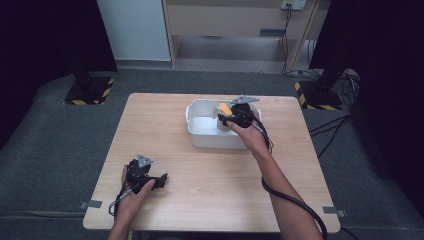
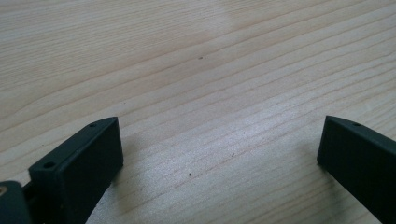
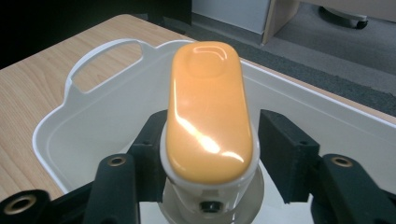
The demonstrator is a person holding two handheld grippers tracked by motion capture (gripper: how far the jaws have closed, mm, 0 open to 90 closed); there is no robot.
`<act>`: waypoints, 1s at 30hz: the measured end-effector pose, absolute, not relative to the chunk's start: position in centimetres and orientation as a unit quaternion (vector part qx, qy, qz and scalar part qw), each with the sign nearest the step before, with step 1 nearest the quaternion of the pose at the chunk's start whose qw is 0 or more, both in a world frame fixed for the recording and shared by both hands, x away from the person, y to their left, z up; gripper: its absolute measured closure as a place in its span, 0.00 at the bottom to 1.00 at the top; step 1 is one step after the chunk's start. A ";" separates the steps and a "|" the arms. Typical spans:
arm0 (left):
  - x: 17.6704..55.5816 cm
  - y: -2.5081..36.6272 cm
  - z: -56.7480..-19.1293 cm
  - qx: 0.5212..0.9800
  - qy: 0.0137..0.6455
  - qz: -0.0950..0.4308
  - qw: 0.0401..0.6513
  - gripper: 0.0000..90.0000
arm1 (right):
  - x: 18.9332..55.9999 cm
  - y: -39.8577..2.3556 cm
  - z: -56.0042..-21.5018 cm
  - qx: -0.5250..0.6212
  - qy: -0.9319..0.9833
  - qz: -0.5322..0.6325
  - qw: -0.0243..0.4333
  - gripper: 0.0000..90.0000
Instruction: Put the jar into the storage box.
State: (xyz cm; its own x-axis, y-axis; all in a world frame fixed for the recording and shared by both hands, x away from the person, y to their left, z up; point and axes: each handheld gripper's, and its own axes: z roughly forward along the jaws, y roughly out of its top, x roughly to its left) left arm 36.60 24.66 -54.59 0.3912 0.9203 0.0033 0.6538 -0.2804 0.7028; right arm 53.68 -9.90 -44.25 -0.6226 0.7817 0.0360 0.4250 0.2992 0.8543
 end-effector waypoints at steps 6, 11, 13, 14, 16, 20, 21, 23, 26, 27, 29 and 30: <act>36.6 24.7 -54.6 0.772 0.510 0.211 0.316 0.00 | 53.5 -10.0 -44.3 0.387 0.785 0.442 0.196 0.30; 36.6 24.7 -54.6 0.772 0.510 0.211 0.316 0.00 | 53.1 -10.2 -44.2 0.381 0.789 0.439 0.198 0.20; 36.6 24.7 -54.6 0.772 0.510 0.211 0.316 0.00 | 52.9 -10.2 -44.2 0.381 0.790 0.439 0.196 0.17; 36.6 24.7 -54.6 0.772 0.510 0.211 0.316 0.00 | 52.8 -10.2 -44.2 0.380 0.791 0.438 0.195 0.16; 36.6 24.7 -54.6 0.772 0.510 0.211 0.316 0.00 | 52.6 -10.2 -44.1 0.379 0.791 0.439 0.197 0.14; 36.6 24.7 -54.6 0.772 0.510 0.211 0.316 0.00 | 52.2 -10.4 -44.0 0.382 0.792 0.437 0.189 0.09; 36.6 24.7 -54.6 0.772 0.510 0.211 0.316 0.00 | 52.1 -10.5 -44.0 0.382 0.791 0.438 0.190 0.09; 36.6 24.7 -54.6 0.772 0.510 0.211 0.316 0.00 | 51.9 -10.8 -43.8 0.383 0.789 0.440 0.191 0.08; 36.6 24.7 -54.6 0.772 0.510 0.211 0.316 0.00 | 51.5 -11.1 -43.6 0.380 0.788 0.444 0.194 0.08; 36.6 24.7 -54.6 0.771 0.510 0.211 0.317 0.00 | 51.3 -11.3 -43.5 0.382 0.786 0.445 0.194 0.07; 36.6 24.7 -54.6 0.771 0.510 0.211 0.317 0.00 | 51.0 -11.5 -43.4 0.381 0.784 0.451 0.194 0.07; 36.6 24.7 -54.6 0.772 0.510 0.211 0.316 0.00 | 50.9 -11.5 -43.3 0.380 0.784 0.451 0.194 0.06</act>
